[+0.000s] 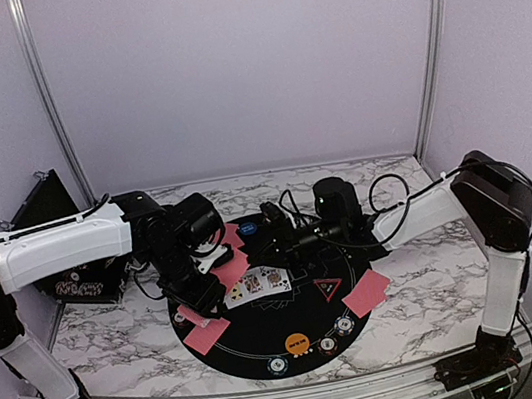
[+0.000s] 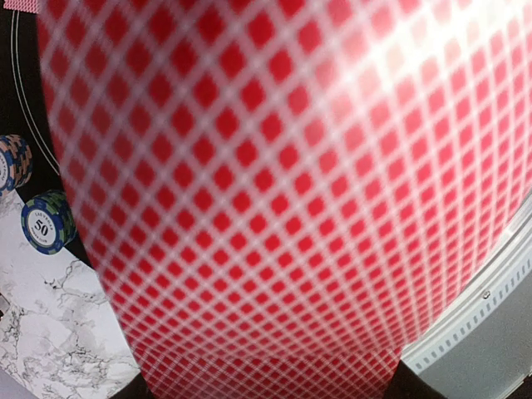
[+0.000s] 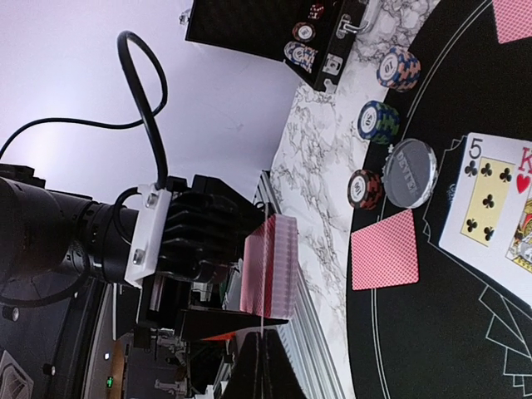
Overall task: Distribute texas hold em gaming equipment
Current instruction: Pick up the poker card from the face-down deck piles.
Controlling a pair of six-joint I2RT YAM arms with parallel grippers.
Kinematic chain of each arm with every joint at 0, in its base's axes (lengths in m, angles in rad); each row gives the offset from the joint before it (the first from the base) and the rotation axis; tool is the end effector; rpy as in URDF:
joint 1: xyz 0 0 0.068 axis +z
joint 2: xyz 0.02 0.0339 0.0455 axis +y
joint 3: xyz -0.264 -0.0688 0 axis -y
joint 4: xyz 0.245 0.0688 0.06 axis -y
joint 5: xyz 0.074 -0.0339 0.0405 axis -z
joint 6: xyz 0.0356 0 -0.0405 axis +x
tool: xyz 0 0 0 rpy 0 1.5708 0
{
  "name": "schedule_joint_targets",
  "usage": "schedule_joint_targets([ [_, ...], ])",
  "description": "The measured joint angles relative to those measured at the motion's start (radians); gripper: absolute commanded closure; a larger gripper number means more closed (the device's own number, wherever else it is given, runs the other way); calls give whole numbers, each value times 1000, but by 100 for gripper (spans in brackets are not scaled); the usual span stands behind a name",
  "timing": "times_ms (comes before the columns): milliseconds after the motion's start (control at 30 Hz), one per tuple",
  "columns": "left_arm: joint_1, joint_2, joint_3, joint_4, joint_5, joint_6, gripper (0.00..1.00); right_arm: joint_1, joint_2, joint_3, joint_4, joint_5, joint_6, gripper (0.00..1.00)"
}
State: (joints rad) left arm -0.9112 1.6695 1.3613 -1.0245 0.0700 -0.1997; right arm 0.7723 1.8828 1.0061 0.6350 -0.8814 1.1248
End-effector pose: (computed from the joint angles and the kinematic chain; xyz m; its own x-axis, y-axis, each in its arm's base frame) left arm 0.1963 -0.2572 0.2526 -0.7421 0.6340 -0.2177 0.6644 0.7387 -0.1134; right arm 0.2657 0.2972 0.1917 -0.9585 -0.1326 -0.2522 -0.2683 0.1217 0.9556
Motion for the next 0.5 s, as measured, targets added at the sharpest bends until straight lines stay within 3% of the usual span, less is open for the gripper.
schedule_joint_targets([
  [500, 0, 0, -1, 0, 0, -2, 41, -115, -99, -105, -6, -7, -35, 100],
])
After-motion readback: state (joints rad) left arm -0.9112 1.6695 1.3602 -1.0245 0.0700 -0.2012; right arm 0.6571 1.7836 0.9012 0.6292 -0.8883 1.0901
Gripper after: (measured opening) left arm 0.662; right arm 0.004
